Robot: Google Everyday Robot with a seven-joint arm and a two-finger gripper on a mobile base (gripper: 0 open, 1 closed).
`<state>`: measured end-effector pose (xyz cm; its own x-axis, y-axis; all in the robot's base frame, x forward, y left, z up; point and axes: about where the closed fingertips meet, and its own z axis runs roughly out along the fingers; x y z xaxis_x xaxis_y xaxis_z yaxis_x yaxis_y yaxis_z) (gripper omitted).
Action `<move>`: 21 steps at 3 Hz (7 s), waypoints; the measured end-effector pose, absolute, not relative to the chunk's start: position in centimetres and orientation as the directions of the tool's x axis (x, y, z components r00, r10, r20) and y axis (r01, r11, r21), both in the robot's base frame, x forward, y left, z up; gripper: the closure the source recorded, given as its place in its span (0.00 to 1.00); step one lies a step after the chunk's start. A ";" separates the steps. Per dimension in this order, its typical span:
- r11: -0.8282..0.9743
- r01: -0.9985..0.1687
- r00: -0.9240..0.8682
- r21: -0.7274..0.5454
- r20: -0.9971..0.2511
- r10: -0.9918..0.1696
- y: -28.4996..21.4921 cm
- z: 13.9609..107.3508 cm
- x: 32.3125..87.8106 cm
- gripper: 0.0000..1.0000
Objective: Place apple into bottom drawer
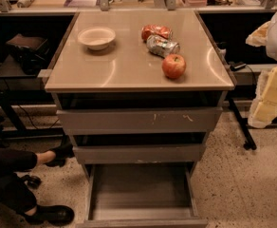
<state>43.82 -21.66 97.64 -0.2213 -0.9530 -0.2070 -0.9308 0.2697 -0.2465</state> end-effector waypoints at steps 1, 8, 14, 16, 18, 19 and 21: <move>0.270 -0.931 -0.221 -0.247 -0.207 -0.953 -21.7 97.6 43.8 0.00; 0.347 -0.902 0.015 -0.255 -0.823 -0.568 -22.3 97.7 60.7 0.00; 0.382 -0.915 -0.041 -0.130 -0.912 -0.408 -14.7 88.2 68.1 0.00; 0.361 -0.928 -0.057 -0.094 -0.920 -0.387 -13.8 86.9 68.4 0.00; 0.374 -0.927 -0.121 -0.026 -0.924 -0.363 -13.3 83.8 68.8 0.00; 0.374 -0.927 -0.121 -0.026 -0.924 -0.363 -13.3 83.8 68.8 0.00; 0.374 -0.927 -0.121 -0.026 -0.924 -0.363 -13.2 83.8 68.8 0.42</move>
Offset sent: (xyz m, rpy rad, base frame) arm 0.0172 -0.0090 0.0017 0.1287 -0.0357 0.0564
